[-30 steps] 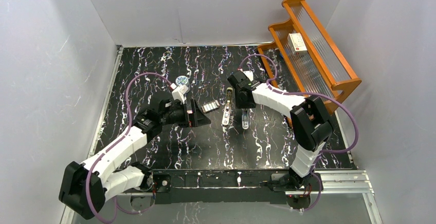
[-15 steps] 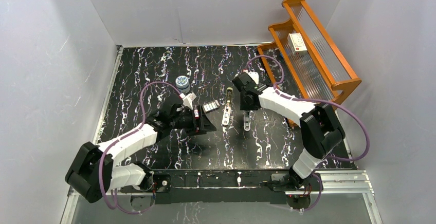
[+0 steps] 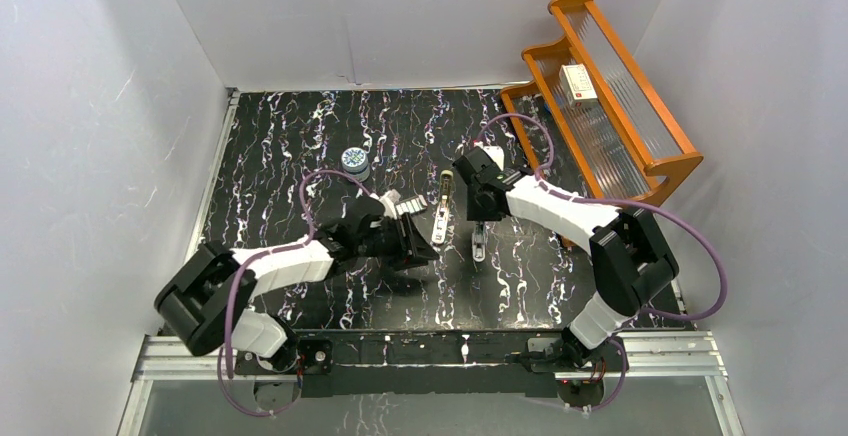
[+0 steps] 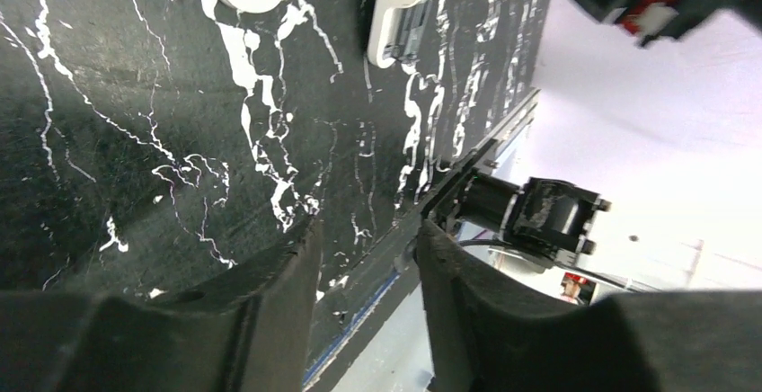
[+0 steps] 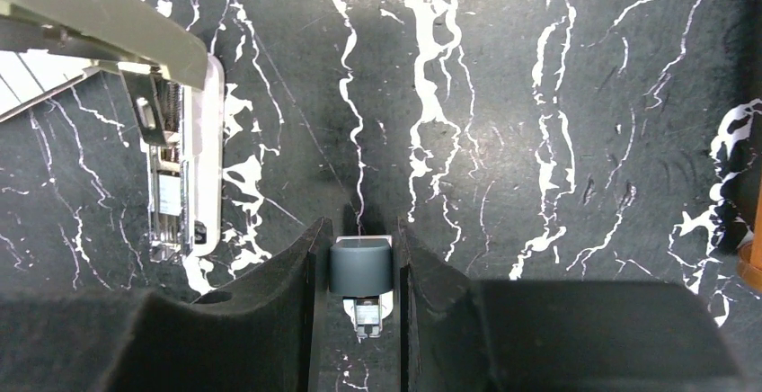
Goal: Load the staples into the stapler
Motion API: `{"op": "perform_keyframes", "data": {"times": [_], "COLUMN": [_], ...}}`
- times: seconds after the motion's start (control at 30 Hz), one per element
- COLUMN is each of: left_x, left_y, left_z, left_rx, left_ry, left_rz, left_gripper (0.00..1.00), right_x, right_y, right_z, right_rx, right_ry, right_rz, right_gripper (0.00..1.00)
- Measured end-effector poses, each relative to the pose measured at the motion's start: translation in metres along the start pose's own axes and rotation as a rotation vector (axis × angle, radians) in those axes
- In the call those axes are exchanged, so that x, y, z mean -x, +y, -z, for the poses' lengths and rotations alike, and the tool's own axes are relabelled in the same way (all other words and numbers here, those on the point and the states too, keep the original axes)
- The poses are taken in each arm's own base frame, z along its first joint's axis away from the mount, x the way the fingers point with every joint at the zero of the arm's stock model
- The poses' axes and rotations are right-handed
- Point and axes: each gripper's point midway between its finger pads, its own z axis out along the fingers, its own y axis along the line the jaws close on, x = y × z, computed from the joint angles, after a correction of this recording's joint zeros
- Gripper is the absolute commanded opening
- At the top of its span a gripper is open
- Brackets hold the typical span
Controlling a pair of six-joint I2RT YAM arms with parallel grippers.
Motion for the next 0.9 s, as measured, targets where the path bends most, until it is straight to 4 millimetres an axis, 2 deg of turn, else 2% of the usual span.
{"op": "perform_keyframes", "data": {"times": [0.1,0.2,0.33,0.43,0.57,0.67,0.9], "left_x": [-0.013,-0.026,-0.032,-0.031,-0.03,-0.032,-0.038], "left_y": [0.009,0.012,0.009,0.002,-0.001,0.004,0.019], "left_z": [-0.018,-0.036,-0.052,-0.061,-0.073,-0.08,-0.089], "left_rx": [0.038,0.068,0.082,0.084,0.093,0.114,0.176], "left_ry": [0.03,0.056,0.051,0.029,0.009,0.004,-0.011], "left_rz": [0.022,0.027,0.007,-0.01,-0.025,-0.033,-0.064], "left_gripper": [0.33,0.33,0.33,0.33,0.28,0.19,0.17], "right_x": [-0.002,-0.004,-0.007,-0.014,-0.021,-0.027,-0.031], "right_y": [0.004,0.007,0.013,0.014,0.017,0.019,0.025], "right_z": [0.001,0.002,0.005,0.01,0.017,0.019,0.021], "right_rx": [0.011,0.017,0.033,0.049,0.069,0.079,0.094], "right_ry": [0.002,0.004,0.005,0.01,0.015,0.021,0.031], "right_rz": [-0.001,-0.003,-0.007,-0.012,-0.019,-0.019,-0.023], "right_gripper": [0.34,0.34,0.33,0.32,0.32,0.32,0.32]}}
